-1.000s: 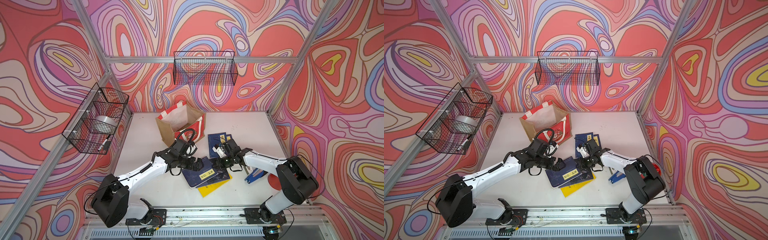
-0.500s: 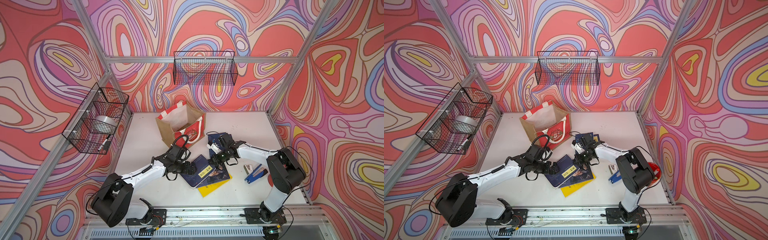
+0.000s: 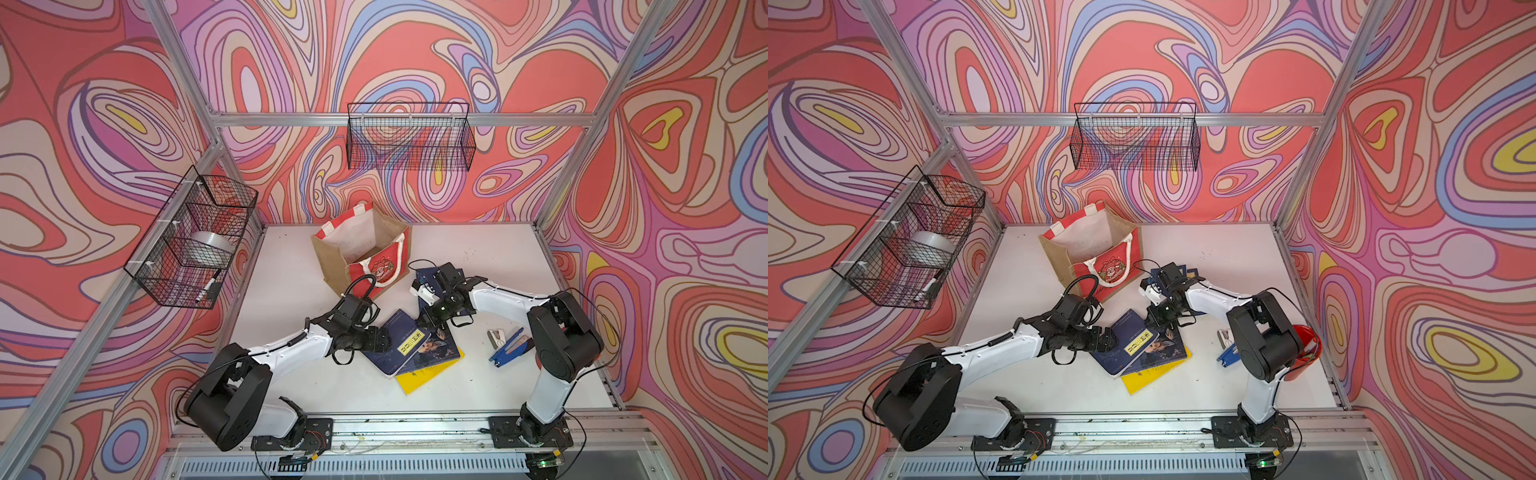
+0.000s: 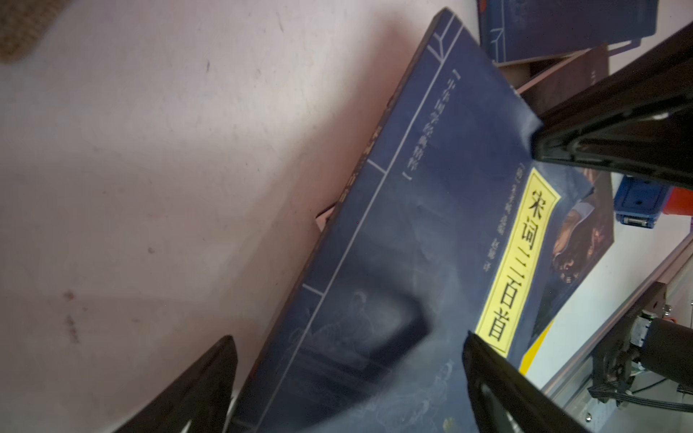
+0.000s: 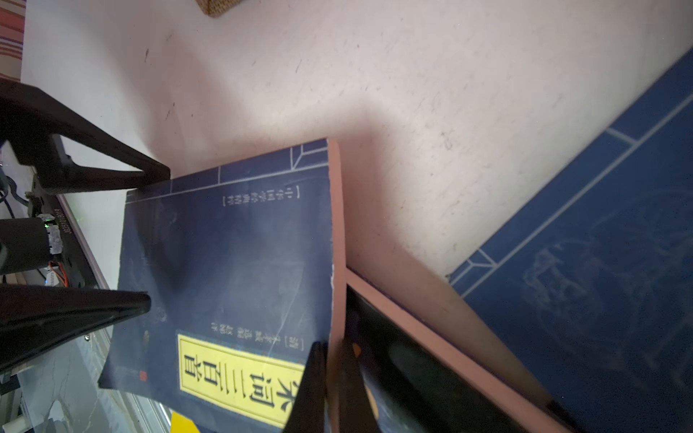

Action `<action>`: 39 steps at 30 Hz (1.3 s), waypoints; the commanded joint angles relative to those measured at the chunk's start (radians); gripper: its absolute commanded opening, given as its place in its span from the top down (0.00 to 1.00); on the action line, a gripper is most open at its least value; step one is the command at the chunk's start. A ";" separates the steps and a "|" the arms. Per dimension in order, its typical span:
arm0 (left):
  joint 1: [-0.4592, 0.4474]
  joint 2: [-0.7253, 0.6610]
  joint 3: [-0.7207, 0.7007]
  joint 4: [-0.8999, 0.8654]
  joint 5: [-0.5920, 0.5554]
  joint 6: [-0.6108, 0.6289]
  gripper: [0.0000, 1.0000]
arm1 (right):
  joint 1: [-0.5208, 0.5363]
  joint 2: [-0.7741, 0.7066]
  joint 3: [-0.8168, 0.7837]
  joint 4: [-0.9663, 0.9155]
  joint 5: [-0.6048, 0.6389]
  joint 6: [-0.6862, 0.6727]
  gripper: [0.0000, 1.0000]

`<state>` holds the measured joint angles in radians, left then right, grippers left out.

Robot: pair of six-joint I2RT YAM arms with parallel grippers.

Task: Put the books into the canvas bag
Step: Adjust the book on the book.

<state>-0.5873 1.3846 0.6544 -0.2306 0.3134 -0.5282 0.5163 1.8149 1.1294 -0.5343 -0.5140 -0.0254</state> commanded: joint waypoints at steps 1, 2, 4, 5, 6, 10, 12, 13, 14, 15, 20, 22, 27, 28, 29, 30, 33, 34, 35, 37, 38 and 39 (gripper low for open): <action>0.005 -0.020 -0.012 0.036 0.037 -0.020 0.18 | -0.001 0.069 0.003 -0.012 0.075 -0.028 1.00; 0.006 -0.044 -0.028 0.060 0.055 -0.040 0.25 | 0.000 0.073 0.006 -0.008 0.072 -0.028 1.00; 0.006 -0.092 -0.050 0.082 0.076 -0.067 0.46 | 0.000 0.074 0.008 0.002 0.067 -0.031 1.00; 0.006 -0.112 -0.057 0.078 0.074 -0.079 0.56 | 0.000 0.075 0.014 0.003 0.063 -0.033 1.00; 0.006 -0.132 -0.060 0.070 0.078 -0.081 0.61 | -0.001 0.076 0.020 0.006 0.058 -0.034 1.00; 0.006 -0.173 -0.063 0.041 0.090 -0.091 0.63 | 0.009 0.092 0.045 0.026 0.014 -0.019 1.00; 0.006 -0.181 -0.080 0.062 0.103 -0.105 0.53 | 0.025 0.099 0.049 0.038 0.011 -0.010 1.00; 0.006 -0.174 -0.085 0.069 0.107 -0.105 0.42 | 0.034 0.104 0.049 0.043 0.018 -0.002 1.00; 0.006 -0.163 -0.088 0.062 0.099 -0.106 0.39 | 0.037 0.106 0.049 0.045 0.024 0.012 1.00; 0.006 -0.154 -0.089 0.050 0.086 -0.106 0.36 | 0.039 0.102 0.046 0.050 0.023 0.024 1.00; 0.012 -0.171 -0.101 0.038 -0.055 -0.131 0.25 | 0.048 -0.022 -0.033 0.119 0.058 0.060 1.00; 0.024 -0.150 -0.089 0.033 -0.060 -0.126 0.22 | 0.048 -0.072 -0.062 0.141 0.046 0.052 1.00; 0.036 -0.090 -0.090 0.090 -0.007 -0.102 0.13 | 0.050 -0.137 -0.132 0.235 0.008 0.001 1.00; 0.037 -0.089 -0.099 0.142 0.041 -0.093 0.13 | 0.050 -0.148 -0.151 0.266 0.009 -0.011 1.00; 0.037 -0.086 -0.105 0.183 0.080 -0.085 0.12 | 0.050 -0.156 -0.166 0.293 0.012 -0.020 1.00; 0.037 -0.082 -0.103 0.203 0.096 -0.083 0.12 | 0.050 -0.159 -0.175 0.314 0.015 -0.031 1.00; 0.037 -0.073 -0.091 0.222 0.129 -0.074 0.16 | 0.050 -0.144 -0.178 0.357 0.010 -0.063 1.00; 0.037 -0.073 -0.091 0.224 0.140 -0.071 0.18 | 0.050 -0.129 -0.167 0.361 0.002 -0.071 1.00; 0.037 -0.074 -0.092 0.219 0.146 -0.069 0.19 | 0.050 -0.113 -0.154 0.361 -0.008 -0.077 1.00; 0.037 -0.078 -0.097 0.202 0.143 -0.067 0.22 | 0.050 -0.084 -0.125 0.354 -0.019 -0.075 1.00; 0.037 -0.083 -0.106 0.198 0.141 -0.067 0.23 | 0.050 -0.071 -0.096 0.325 -0.015 -0.064 1.00; 0.037 -0.091 -0.115 0.193 0.134 -0.068 0.23 | 0.050 -0.072 -0.082 0.305 -0.008 -0.057 1.00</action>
<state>-0.5545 1.3006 0.5552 -0.0463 0.4255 -0.6086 0.5594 1.7184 0.9989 -0.2214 -0.5117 -0.0708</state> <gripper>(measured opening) 0.777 0.040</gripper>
